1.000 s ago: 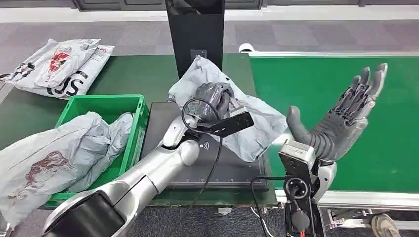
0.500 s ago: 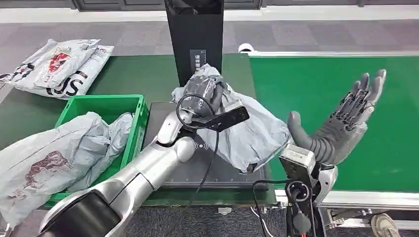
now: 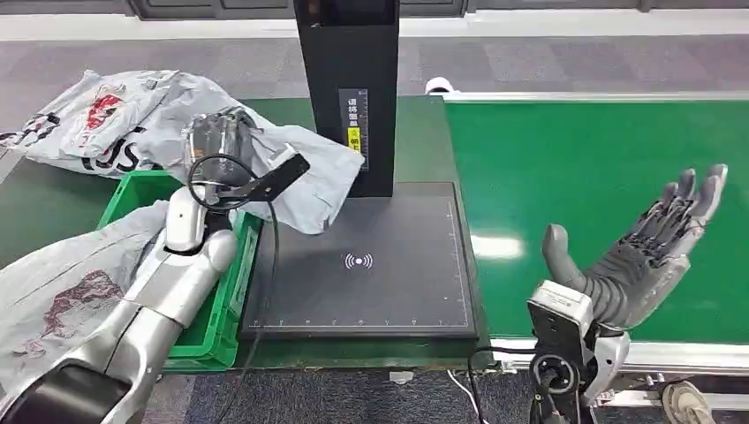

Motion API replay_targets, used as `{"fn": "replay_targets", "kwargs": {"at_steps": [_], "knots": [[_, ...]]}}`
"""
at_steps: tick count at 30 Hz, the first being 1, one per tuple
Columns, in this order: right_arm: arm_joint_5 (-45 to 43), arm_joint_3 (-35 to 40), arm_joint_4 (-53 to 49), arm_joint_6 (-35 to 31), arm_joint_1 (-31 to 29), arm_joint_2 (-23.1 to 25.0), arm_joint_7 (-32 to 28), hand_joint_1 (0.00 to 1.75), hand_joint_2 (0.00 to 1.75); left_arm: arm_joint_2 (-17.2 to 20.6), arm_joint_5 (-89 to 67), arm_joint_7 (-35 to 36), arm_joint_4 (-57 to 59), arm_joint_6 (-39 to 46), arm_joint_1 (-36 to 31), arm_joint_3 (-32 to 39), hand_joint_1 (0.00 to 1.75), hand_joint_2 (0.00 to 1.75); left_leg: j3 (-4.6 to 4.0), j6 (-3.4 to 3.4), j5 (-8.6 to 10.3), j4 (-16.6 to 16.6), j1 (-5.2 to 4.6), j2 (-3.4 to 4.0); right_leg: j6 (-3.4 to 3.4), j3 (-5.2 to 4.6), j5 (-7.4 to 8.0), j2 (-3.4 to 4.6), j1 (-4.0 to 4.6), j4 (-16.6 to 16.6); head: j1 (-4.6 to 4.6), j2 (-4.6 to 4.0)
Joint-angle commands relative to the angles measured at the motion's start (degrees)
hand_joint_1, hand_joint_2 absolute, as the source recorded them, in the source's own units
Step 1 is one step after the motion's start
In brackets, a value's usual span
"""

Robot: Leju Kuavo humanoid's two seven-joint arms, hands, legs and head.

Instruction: Moved the parcel from conveyor to table for the left to box.

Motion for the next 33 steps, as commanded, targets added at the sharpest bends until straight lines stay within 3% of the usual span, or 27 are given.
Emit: {"fn": "replay_targets", "kwargs": {"at_steps": [1, 9, 17, 29, 30, 33], "knots": [[1.4, -2.0, -0.8, 0.2, -1.1, -2.0, 2.2, 0.0, 1.75, 3.8, -1.7, 0.5, -9.4, -1.2, 6.3, 10.3, 1.75, 1.75, 0.1, 0.03, -0.02, -0.1, 0.02, 0.11, -0.01, 0.1, 0.03, 0.05, 0.04, -0.1, -0.02, 0.0], [2.2, -1.9, -1.7, 0.2, -0.7, -2.2, 3.1, 0.0, 1.75, 4.0, -4.2, 1.5, -11.6, -1.8, 7.7, 12.4, 1.75, 1.75, 0.04, 0.01, -0.02, 0.0, 0.05, 0.03, -0.02, 0.09, 0.02, -0.03, 0.06, -0.1, -0.02, -0.02], [2.3, -2.1, -2.9, 0.2, 0.2, -2.6, 3.2, 0.0, 1.75, 6.5, -13.9, 8.1, -16.7, -2.1, 12.9, 21.4, 1.75, 1.75, 0.07, 0.0, -0.04, 0.0, 0.01, 0.13, -0.01, 0.05, 0.02, 0.07, 0.04, -0.1, -0.02, -0.02], [2.5, -1.1, -2.1, 0.2, -0.7, -3.2, 4.1, 0.0, 1.75, 5.5, -23.7, 12.7, -16.7, -6.1, 15.5, 26.7, 1.75, 1.75, 0.09, 0.01, -0.01, -0.1, 0.03, 0.05, -0.02, 0.11, 0.01, -0.02, 0.05, -0.1, -0.02, -0.02], [2.5, -1.2, -2.1, 0.2, -0.8, -3.1, 4.1, 0.0, 1.75, 5.3, -23.9, 12.7, -16.4, -6.3, 15.3, 26.7, 1.59, 1.75, 0.06, 0.0, -0.02, 0.0, 0.04, 0.05, -0.02, 0.08, 0.01, -0.01, 0.05, -0.1, -0.02, 0.0], [2.6, -1.1, -1.9, 0.2, -1.2, -3.3, 4.4, 0.0, 1.75, 5.3, -23.9, 12.7, -15.5, -6.1, 14.5, 26.3, 1.59, 1.75, 0.07, 0.01, -0.01, 0.0, 0.05, 0.01, -0.03, 0.11, 0.0, -0.07, 0.07, -0.1, -0.02, -0.02]]}}
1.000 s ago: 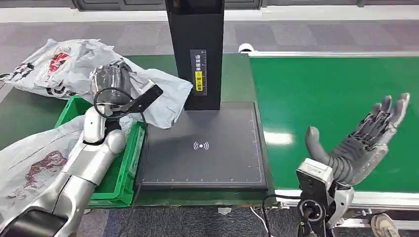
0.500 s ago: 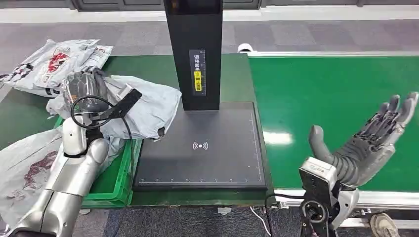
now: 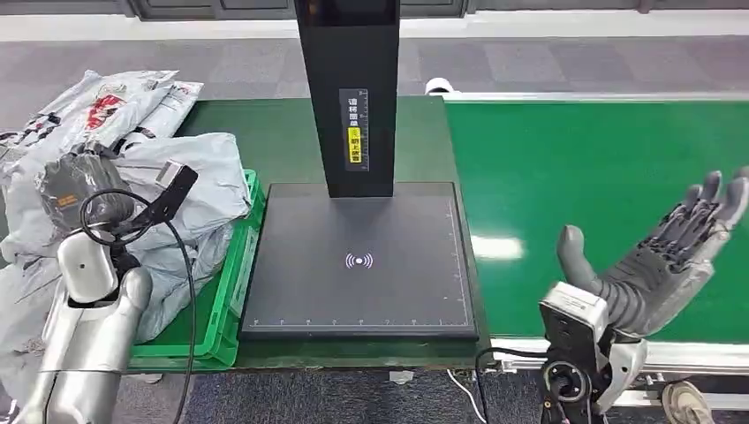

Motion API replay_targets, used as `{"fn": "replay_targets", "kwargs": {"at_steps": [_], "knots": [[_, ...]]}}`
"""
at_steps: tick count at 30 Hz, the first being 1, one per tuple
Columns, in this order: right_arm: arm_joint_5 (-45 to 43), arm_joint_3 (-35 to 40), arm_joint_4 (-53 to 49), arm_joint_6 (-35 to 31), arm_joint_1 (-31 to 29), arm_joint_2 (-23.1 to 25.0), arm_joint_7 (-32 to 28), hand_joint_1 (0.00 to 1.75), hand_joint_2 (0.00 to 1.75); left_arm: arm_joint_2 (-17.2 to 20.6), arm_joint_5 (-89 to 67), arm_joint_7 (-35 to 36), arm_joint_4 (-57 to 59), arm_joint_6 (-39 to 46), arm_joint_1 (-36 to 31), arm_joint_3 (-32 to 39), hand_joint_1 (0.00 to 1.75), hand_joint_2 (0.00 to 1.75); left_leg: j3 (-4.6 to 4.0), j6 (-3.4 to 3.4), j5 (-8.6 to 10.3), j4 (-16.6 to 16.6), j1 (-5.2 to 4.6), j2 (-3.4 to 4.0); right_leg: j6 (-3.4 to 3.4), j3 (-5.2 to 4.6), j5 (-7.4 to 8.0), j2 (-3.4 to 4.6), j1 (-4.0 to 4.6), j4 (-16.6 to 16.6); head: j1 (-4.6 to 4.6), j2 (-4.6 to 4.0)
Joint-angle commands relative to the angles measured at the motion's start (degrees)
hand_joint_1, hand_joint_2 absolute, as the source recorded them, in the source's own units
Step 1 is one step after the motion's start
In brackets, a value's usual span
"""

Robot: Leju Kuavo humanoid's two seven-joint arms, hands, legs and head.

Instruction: Moved the parcel from conveyor to table for the left to box.

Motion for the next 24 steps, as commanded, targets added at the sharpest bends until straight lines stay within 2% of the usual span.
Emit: {"fn": "replay_targets", "kwargs": {"at_steps": [1, 5, 7, 8, 9, 17, 24], "knots": [[0.2, -1.1, 1.3, 0.2, -2.0, -2.1, 0.6, 0.0, 1.75, -1.6, -1.3, 0.7, 3.1, -1.5, -1.7, 3.5, 1.59, 1.75, 0.05, 0.02, 0.01, 0.0, 0.04, -0.04, -0.01, 0.09, 0.0, -0.08, 0.06, -0.1, 0.0, 0.0], [0.2, -1.1, 1.3, 0.2, -2.0, -2.1, 0.6, 0.0, 1.75, -1.6, -1.3, 0.7, 3.1, -1.5, -1.7, 3.5, 1.59, 1.75, 0.24, 0.04, 0.03, -0.2, 0.1, -0.02, -0.04, 0.33, 0.04, -0.13, 0.13, -0.3, 0.0, 0.02], [0.2, -1.1, 1.3, 0.2, -2.0, -2.1, 0.6, 0.0, 1.75, -1.6, -1.3, 0.7, 3.1, -1.5, -1.7, 3.5, 1.59, 1.75, 0.06, 0.02, -0.01, 0.0, 0.04, -0.02, -0.01, 0.1, 0.0, -0.07, 0.07, -0.1, 0.0, 0.02], [0.2, -1.1, 1.3, 0.2, -2.0, -2.1, 0.6, 0.0, 1.75, -1.6, -1.3, 0.7, 3.1, -1.5, -1.7, 3.5, 0.19, 1.75, 0.11, 0.03, 0.0, -0.1, 0.05, -0.04, -0.02, 0.16, 0.0, -0.1, 0.08, -0.1, 0.0, 0.0], [0.0, -1.2, 1.0, 0.2, -1.8, -2.0, 0.4, 0.0, 1.75, -1.7, -1.2, 0.4, 3.0, -1.0, -1.6, 3.4, 0.0, 1.75, 0.17, 0.03, 0.01, -0.1, 0.06, -0.02, -0.02, 0.22, 0.02, -0.1, 0.1, -0.2, 0.0, 0.0], [-0.3, -1.6, 1.7, 0.2, -2.0, -1.7, -0.3, 0.0, 1.75, -3.9, 1.8, -2.3, 6.7, -4.7, -4.1, 1.2, 0.0, 1.75, 0.08, 0.04, 0.03, 0.0, 0.06, -0.19, -0.01, 0.18, 0.0, -0.26, 0.09, -0.1, 0.0, 0.0], [0.1, -1.9, 2.0, 0.2, -2.2, -1.4, -0.3, 0.0, 1.75, -4.9, 7.6, -5.6, 10.9, -7.8, -7.5, -5.3, 0.0, 1.75, 0.06, 0.04, 0.08, 0.0, 0.08, -0.33, -0.01, 0.19, 0.0, -0.41, 0.1, -0.1, 0.0, 0.02]]}}
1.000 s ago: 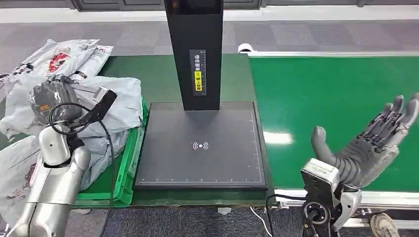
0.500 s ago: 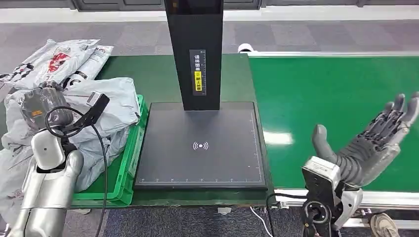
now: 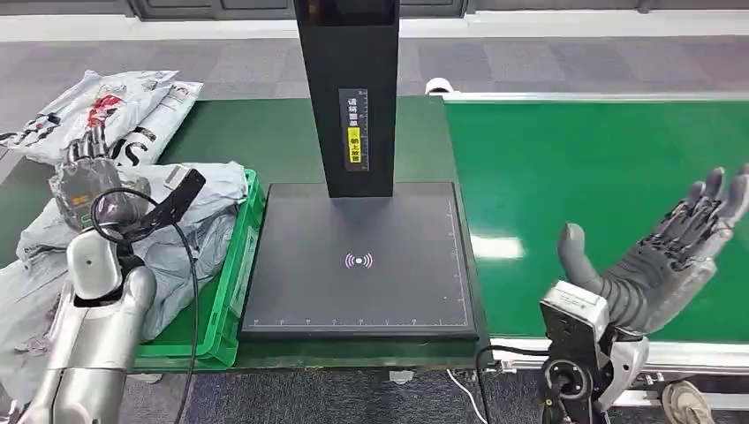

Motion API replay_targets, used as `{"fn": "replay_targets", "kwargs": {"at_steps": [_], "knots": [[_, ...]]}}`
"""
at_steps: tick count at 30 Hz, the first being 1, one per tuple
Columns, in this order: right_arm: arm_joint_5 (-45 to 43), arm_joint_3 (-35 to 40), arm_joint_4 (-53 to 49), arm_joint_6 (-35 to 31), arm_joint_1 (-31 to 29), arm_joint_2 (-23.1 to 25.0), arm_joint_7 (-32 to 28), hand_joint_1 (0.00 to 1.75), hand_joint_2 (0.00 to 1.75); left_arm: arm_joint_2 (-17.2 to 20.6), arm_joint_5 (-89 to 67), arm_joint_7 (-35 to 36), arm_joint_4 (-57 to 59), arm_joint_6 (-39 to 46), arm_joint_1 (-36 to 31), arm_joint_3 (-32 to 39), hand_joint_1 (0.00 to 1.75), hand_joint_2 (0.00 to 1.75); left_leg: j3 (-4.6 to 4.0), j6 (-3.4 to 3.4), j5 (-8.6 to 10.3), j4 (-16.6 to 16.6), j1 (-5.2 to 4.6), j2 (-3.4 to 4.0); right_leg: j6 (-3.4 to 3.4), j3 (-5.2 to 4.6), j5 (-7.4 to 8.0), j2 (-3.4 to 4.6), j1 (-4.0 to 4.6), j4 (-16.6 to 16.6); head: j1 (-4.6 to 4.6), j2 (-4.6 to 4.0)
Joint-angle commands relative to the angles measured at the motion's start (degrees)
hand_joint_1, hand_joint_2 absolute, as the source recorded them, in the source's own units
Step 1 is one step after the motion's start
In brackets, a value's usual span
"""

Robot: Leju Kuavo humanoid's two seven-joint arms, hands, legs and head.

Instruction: Moved the parcel from conveyor to table for the left to box.

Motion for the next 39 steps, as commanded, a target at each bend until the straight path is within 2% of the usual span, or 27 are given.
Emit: {"fn": "replay_targets", "kwargs": {"at_steps": [1, 5, 7, 8, 9, 12, 14, 16, 17, 18, 20, 22, 24, 26, 27, 32, 39], "knots": [[0.1, -1.9, 2.1, 0.2, -1.8, -1.1, 0.1, 0.0, 1.75, -3.4, 3.5, -1.5, 8.0, -2.5, -6.2, -6.5, 0.0, 1.75, 0.02, 0.03, 0.06, 0.0, 0.05, -0.31, 0.0, 0.17, -0.03, -0.37, 0.06, -0.1, 0.0, 0.0], [-0.4, -2.2, 2.0, 0.2, -1.5, -1.0, -0.5, 0.0, 1.75, -5.0, 9.1, -4.0, 3.9, 3.4, -5.4, -7.5, 0.0, 1.75, 0.1, 0.05, 0.05, -0.1, 0.09, -0.28, -0.02, 0.29, 0.01, -0.37, 0.11, -0.2, 0.0, 0.02], [-1.2, -2.0, 2.2, 0.2, -0.9, -1.5, -0.8, 0.0, 1.75, -7.7, 29.2, -14.5, -0.5, -0.5, -4.0, -8.3, 0.0, 1.75, 0.05, 0.04, 0.01, 0.0, 0.07, -0.23, -0.02, 0.19, -0.01, -0.31, 0.09, -0.1, 0.0, 0.02], [-1.6, -1.5, 2.7, 0.2, -0.9, -1.9, -0.6, 0.0, 1.75, -7.6, 31.7, -15.0, -1.7, -1.2, -3.5, -9.5, 0.0, 1.75, 0.02, 0.04, 0.02, 0.0, 0.05, -0.25, -0.02, 0.16, -0.01, -0.31, 0.07, -0.1, 0.0, 0.0], [-1.8, -0.9, 3.7, 0.2, -1.2, -2.5, 0.0, 0.0, 1.75, -8.4, 39.3, -18.8, -4.2, -3.2, -2.3, -11.4, 0.0, 1.75, 0.08, 0.06, 0.03, -0.1, 0.07, -0.32, -0.02, 0.25, -0.02, -0.41, 0.09, -0.2, 0.0, 0.0], [-1.8, -1.1, 4.2, 0.2, -1.5, -2.1, -0.5, 0.0, 1.75, -8.4, 39.7, -17.8, -5.7, -2.7, -1.3, -13.2, 0.0, 1.75, 0.05, 0.05, 0.03, -0.1, 0.05, -0.26, -0.01, 0.22, 0.01, -0.31, 0.06, -0.2, 0.0, 0.0], [-2.7, 2.0, 7.1, 0.2, -2.3, -4.3, 2.2, 0.0, 1.75, -9.6, 55.1, -24.1, -9.6, -9.3, 1.0, -15.5, 0.0, 1.75, 0.09, 0.05, 0.0, -0.1, 0.03, -0.14, -0.01, 0.22, 0.03, -0.2, 0.05, -0.2, 0.0, 0.0], [-3.2, 3.7, 9.1, 0.2, -2.9, -5.1, 2.7, 0.0, 1.75, -10.5, 58.9, -25.1, -11.6, -10.9, 2.4, -17.4, 0.0, 1.75, 0.13, 0.08, 0.0, -0.1, 0.05, -0.06, 0.01, 0.28, 0.07, -0.16, 0.06, -0.3, 0.0, 0.02], [-6.3, 7.0, 11.5, 0.2, -3.6, -6.8, 4.0, 0.0, 1.75, -11.3, 66.9, -27.5, -14.5, -14.5, 4.6, -20.4, 0.0, 1.75, 0.05, 0.05, -0.01, -0.1, 0.04, -0.04, -0.01, 0.17, 0.05, -0.11, 0.04, -0.2, 0.0, 0.0], [-6.7, 7.1, 12.3, 0.2, -4.0, -6.5, 3.7, 0.0, 1.75, -11.4, 67.2, -26.9, -15.5, -13.0, 5.5, -22.8, 0.0, 1.75, 0.13, 0.06, -0.01, -0.1, 0.06, 0.02, -0.01, 0.24, 0.08, -0.08, 0.06, -0.2, 0.0, 0.0], [-10.3, 13.1, 17.4, 0.2, -4.9, -9.0, 7.2, 0.0, 1.75, -12.4, 76.4, -28.6, -17.1, -17.1, 8.8, -28.4, 0.0, 1.75, 0.22, 0.08, -0.02, -0.2, 0.0, 0.08, 0.01, 0.32, 0.1, -0.02, 0.04, -0.3, 0.0, 0.02], [-12.3, 15.2, 20.6, 1.4, -3.8, -9.0, 8.6, 0.0, 1.75, -14.1, 78.7, -29.2, -15.3, -14.5, 10.9, -30.7, 0.0, 1.75, 0.28, 0.07, -0.01, -0.2, -0.02, 0.01, -0.01, 0.4, 0.09, -0.08, 0.04, -0.4, 0.0, 0.02], [-18.1, 16.7, 22.3, 2.6, -2.0, -9.2, 7.5, 0.0, 1.75, -16.0, 82.1, -30.4, -10.9, -12.0, 11.7, -30.1, 0.0, 1.75, 0.33, 0.08, -0.01, -0.3, -0.06, -0.03, 0.0, 0.45, 0.06, -0.13, 0.01, -0.4, 0.0, 0.0], [-20.4, 17.2, 23.3, 2.8, -1.3, -9.2, 6.9, 0.0, 1.75, -16.2, 82.7, -31.6, -7.5, -11.5, 11.2, -30.2, 0.0, 1.75, 0.42, 0.07, -0.02, -0.3, -0.05, -0.05, 0.01, 0.56, 0.04, -0.13, 0.01, -0.4, 0.0, 0.02], [-25.0, 17.2, 23.8, 6.5, -0.6, -9.1, 7.8, 0.0, 1.75, -16.5, 80.5, -31.1, -5.1, -9.1, 11.4, -30.1, 0.0, 1.75, 0.27, 0.08, -0.07, -0.2, -0.05, -0.09, 0.01, 0.41, 0.0, -0.15, 0.01, -0.3, 0.0, 0.02], [-27.0, 17.6, 30.6, 8.2, 0.4, -8.3, 7.1, 0.0, 1.75, -17.1, 83.8, -34.0, 1.3, -8.0, 16.1, -26.1, 0.0, 1.75, 0.46, 0.03, -0.07, -0.4, -0.06, 0.0, -0.02, 0.53, 0.04, -0.1, 0.02, -0.4, 0.0, 0.02], [-28.7, 16.7, 33.8, 9.4, 1.8, -8.6, 7.4, 0.0, 1.75, -17.3, 83.0, -33.7, 0.1, -7.7, 20.0, -23.1, 0.0, 1.75, 0.23, 0.01, -0.16, -0.2, -0.06, 0.01, -0.03, 0.3, -0.07, -0.09, 0.05, -0.2, 0.0, 0.0]]}}
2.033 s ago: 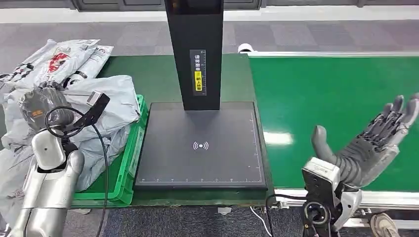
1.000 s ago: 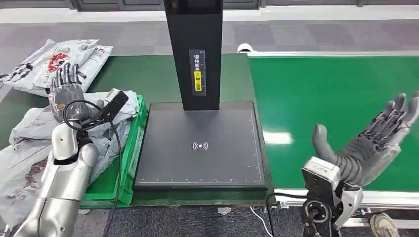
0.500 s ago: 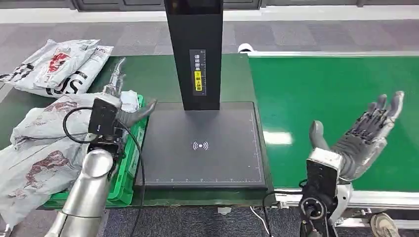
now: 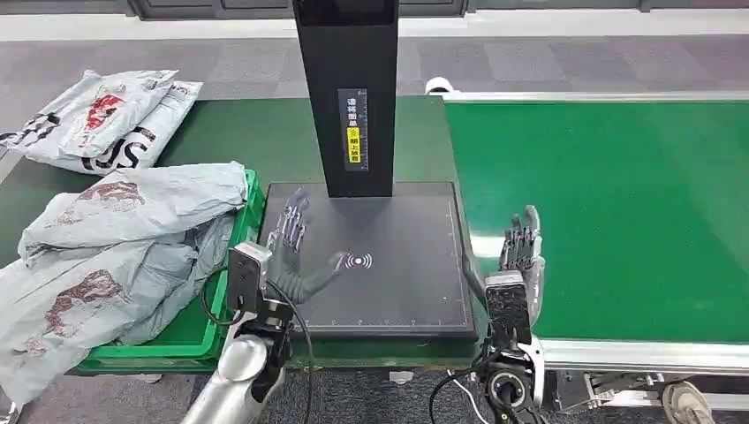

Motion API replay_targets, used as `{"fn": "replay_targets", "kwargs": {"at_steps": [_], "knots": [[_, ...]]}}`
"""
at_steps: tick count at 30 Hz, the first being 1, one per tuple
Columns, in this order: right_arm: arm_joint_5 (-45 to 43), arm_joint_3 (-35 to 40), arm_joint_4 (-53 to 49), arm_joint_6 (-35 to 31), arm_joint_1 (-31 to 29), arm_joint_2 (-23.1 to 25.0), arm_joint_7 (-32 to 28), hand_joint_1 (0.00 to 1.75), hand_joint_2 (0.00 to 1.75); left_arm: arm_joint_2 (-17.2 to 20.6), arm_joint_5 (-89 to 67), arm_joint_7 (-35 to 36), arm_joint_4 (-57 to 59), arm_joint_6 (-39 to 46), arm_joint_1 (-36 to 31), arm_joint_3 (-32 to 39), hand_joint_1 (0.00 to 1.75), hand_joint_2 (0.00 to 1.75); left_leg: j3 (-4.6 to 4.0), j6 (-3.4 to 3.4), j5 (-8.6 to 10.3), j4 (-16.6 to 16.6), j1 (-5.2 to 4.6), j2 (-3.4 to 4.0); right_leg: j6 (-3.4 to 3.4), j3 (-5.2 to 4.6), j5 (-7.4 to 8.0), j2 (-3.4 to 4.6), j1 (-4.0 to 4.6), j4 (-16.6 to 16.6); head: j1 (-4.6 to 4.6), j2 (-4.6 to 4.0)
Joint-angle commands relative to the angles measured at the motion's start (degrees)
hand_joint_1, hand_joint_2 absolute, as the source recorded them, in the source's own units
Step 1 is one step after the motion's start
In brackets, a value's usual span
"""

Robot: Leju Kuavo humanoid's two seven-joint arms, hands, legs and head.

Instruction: Moved the parcel from conveyor to table for the left to box.

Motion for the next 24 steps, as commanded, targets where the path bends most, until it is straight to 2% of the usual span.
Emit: {"fn": "replay_targets", "kwargs": {"at_steps": [1, 6, 24], "knots": [[-1.2, 1.7, 10.4, 1.0, 0.4, -2.8, 0.2, 0.0, 1.75, -0.4, -0.5, 0.3, 5.5, 0.6, 4.0, 2.7, 0.0, 1.75, 0.36, 0.03, -0.03, -0.2, 0.05, 0.04, 0.0, 0.4, -0.01, -0.02, 0.06, -0.3, 0.02, 0.0], [-0.6, 1.5, 10.2, 0.5, 0.7, -2.5, 0.7, 0.0, 1.75, -0.8, -1.6, 1.1, 5.5, 1.3, 4.5, 3.4, 0.0, 1.75, 0.11, 0.05, -0.05, -0.1, 0.02, 0.02, 0.01, 0.16, -0.05, 0.0, -0.01, -0.1, 0.02, 0.0], [-0.2, 1.6, 10.3, 1.3, 1.1, -2.8, 0.4, 0.0, 1.75, -1.2, -3.7, 0.7, 3.3, 1.6, 6.7, 5.0, 0.0, 1.75, 0.12, 0.05, -0.06, -0.1, 0.02, 0.05, 0.0, 0.16, -0.04, 0.01, 0.0, -0.1, 0.02, 0.0]]}}
